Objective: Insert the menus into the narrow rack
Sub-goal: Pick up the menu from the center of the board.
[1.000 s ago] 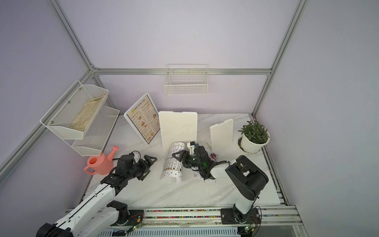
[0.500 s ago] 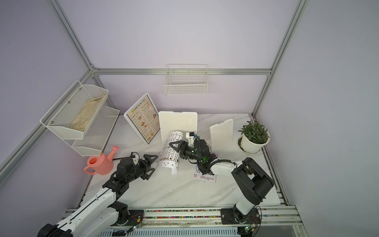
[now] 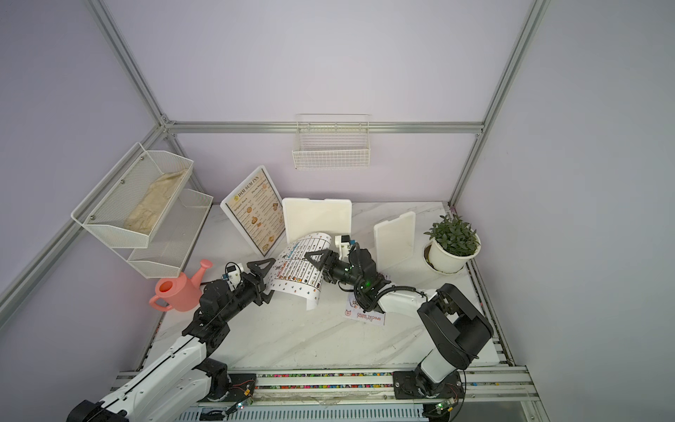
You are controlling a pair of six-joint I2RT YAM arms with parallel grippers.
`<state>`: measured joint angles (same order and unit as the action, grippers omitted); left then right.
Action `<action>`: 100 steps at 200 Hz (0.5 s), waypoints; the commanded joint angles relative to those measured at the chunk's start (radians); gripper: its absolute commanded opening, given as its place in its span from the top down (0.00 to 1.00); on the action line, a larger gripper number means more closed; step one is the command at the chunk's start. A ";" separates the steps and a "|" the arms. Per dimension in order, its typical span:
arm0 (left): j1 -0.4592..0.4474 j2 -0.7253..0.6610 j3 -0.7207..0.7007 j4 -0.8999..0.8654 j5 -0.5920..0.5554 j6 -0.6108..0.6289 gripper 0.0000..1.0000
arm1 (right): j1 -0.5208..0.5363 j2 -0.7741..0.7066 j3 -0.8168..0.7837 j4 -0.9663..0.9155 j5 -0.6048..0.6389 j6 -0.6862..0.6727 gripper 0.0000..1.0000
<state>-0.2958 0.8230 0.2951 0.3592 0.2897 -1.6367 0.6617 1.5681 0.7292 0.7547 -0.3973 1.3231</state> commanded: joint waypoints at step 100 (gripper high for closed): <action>-0.004 -0.002 0.028 0.130 -0.049 0.013 0.25 | -0.008 -0.130 -0.008 -0.234 0.110 -0.071 0.39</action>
<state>-0.2958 0.8215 0.2955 0.4152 0.2584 -1.6363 0.6563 1.4700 0.7254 0.5678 -0.3195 1.2675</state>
